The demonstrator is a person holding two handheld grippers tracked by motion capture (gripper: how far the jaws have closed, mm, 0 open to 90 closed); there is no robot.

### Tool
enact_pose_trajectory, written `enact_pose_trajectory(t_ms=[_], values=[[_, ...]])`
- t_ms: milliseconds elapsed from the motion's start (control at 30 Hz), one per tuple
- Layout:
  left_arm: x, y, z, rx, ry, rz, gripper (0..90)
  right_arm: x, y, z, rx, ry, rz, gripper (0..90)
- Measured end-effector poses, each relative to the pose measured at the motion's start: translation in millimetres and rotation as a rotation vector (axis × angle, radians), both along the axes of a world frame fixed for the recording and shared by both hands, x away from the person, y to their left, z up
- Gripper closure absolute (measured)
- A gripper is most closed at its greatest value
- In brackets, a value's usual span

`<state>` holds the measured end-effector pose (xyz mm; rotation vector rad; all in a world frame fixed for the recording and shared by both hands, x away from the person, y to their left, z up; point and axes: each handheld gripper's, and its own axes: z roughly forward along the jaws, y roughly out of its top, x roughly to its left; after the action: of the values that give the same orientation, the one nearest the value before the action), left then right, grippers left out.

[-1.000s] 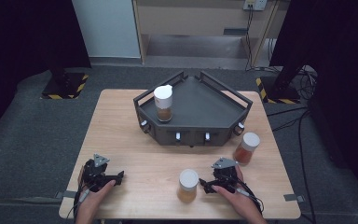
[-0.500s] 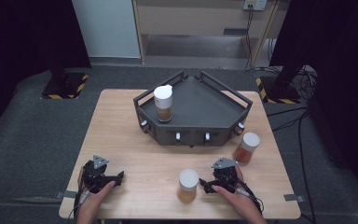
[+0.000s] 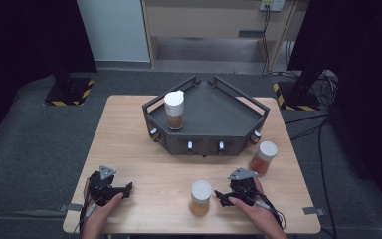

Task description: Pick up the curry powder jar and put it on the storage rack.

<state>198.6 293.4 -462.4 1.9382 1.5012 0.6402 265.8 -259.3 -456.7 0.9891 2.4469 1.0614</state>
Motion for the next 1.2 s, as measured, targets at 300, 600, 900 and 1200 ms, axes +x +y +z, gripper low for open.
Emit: enact_pose_trajectory(t_ms=[300,600,900,1200], values=[[0.1,-0.7,-0.1,0.000,0.000,0.003,0.0,-23.4,-18.1,11.5,0.030,-0.018,0.015,3.0],[0.2,-0.7,-0.1,0.000,-0.001,0.003,0.0,-43.6,-19.9,22.0,0.044,-0.038,0.051,2.7],[0.2,-0.1,-0.1,0.000,0.000,0.000,0.0,-52.1,-12.8,30.8,0.043,-0.049,0.090,3.1],[0.2,0.2,-0.1,0.000,-0.001,-0.002,0.0,-54.4,-4.9,38.7,0.045,-0.067,0.117,3.7]])
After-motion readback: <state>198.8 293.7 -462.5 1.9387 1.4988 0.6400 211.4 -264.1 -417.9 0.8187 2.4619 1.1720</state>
